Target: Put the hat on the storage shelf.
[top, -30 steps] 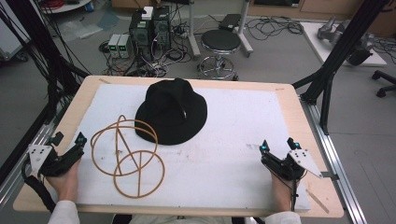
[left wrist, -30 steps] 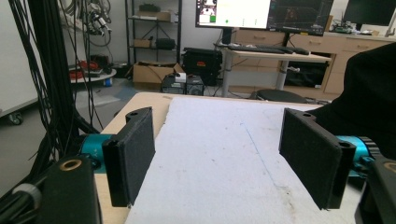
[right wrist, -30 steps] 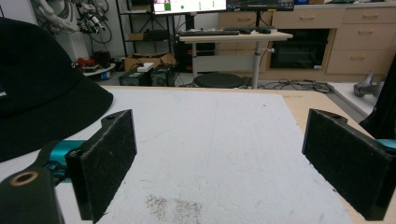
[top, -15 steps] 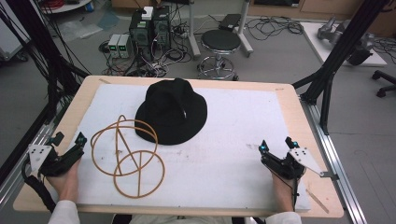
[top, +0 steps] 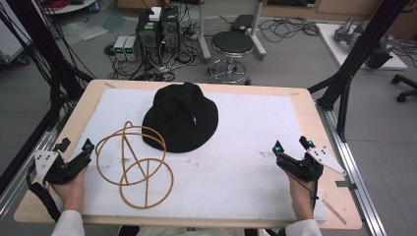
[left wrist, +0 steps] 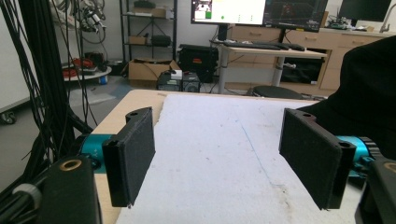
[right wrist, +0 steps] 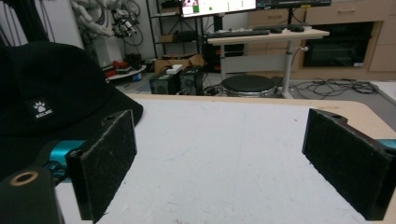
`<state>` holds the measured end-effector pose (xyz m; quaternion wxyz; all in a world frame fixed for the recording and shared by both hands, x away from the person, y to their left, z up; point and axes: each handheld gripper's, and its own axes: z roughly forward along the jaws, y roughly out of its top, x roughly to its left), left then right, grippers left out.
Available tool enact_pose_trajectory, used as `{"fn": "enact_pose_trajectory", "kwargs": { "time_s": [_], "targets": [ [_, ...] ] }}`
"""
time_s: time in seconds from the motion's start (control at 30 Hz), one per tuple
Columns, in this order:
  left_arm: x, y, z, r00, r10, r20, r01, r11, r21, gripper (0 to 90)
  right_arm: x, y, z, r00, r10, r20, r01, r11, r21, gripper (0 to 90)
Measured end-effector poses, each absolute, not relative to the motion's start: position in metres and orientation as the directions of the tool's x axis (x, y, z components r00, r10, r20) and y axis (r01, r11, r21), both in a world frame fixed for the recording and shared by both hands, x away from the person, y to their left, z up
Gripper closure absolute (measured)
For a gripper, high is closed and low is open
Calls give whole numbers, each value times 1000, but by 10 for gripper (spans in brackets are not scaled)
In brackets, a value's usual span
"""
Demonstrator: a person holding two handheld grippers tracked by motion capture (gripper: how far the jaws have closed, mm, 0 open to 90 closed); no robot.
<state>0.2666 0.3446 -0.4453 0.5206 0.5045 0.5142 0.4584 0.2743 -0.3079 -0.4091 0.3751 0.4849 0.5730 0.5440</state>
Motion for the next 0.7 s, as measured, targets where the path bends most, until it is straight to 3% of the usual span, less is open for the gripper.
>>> {"fn": "enact_pose_trajectory", "kwargs": {
  "time_s": [0.7],
  "targets": [
    [271, 341, -446, 72, 995, -62, 49, 59, 997, 270, 306, -251, -382, -428, 903, 34, 150, 34, 988, 92]
  ]
}}
